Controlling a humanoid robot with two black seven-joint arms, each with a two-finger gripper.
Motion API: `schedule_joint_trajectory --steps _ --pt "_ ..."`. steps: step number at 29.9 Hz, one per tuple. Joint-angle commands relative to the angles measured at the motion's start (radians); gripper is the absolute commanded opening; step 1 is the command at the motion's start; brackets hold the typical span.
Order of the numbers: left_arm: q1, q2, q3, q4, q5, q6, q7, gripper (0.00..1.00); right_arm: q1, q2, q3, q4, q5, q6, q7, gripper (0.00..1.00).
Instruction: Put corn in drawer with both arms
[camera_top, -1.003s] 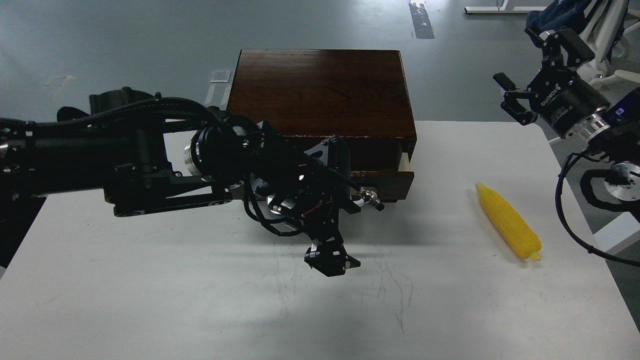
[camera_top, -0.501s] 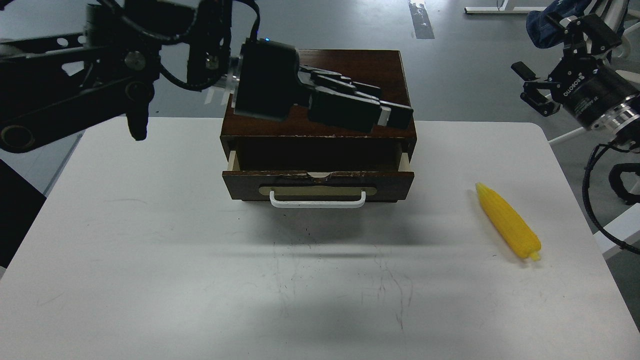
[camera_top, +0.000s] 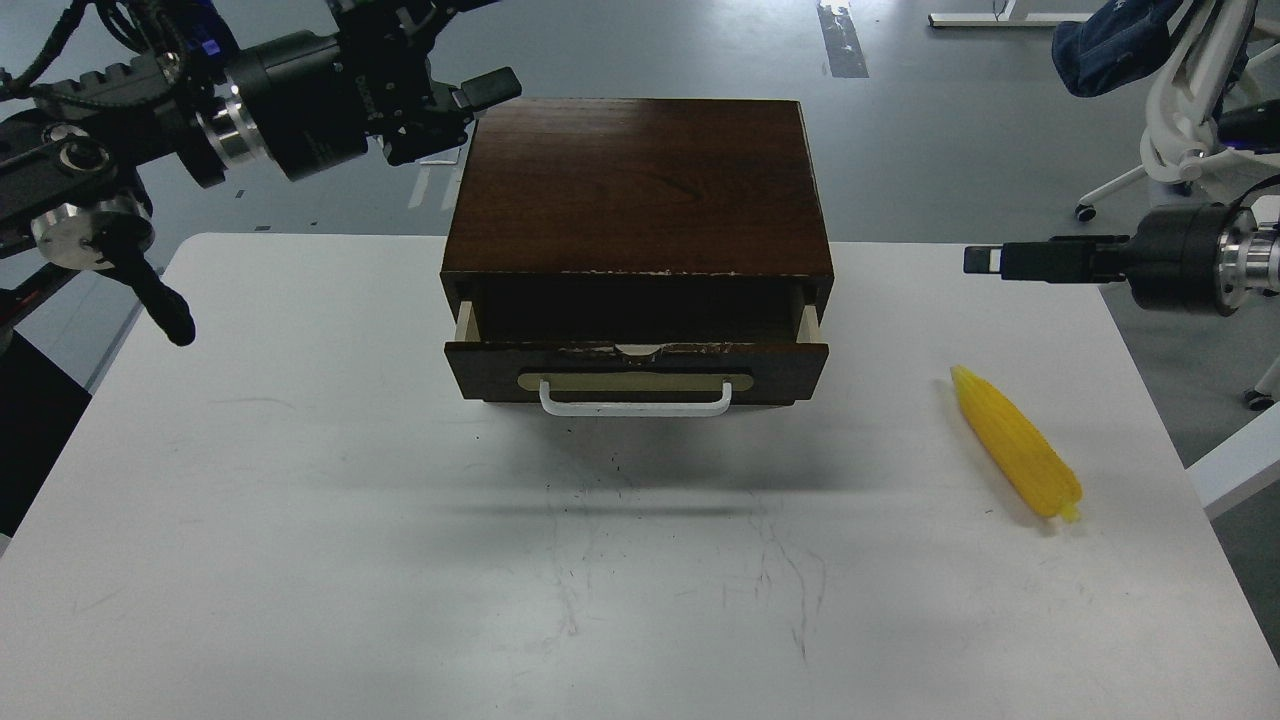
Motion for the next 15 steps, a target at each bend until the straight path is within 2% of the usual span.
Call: schedule_joint_trajectory --steps 1,5,15 --pt "0.021 -0.007 -0.018 0.058 -0.071 0.000 0.000 0.99 0.095 0.041 -0.149 -0.007 -0.096 0.000 0.001 1.00" --pt "0.039 -0.005 -0.018 0.069 -0.077 0.000 0.000 0.99 0.137 0.107 -0.264 -0.077 -0.205 0.000 0.001 1.00" --pt "0.039 -0.009 -0.020 0.069 -0.077 0.000 0.000 0.99 0.137 0.205 -0.362 -0.103 -0.227 0.000 0.002 1.00"
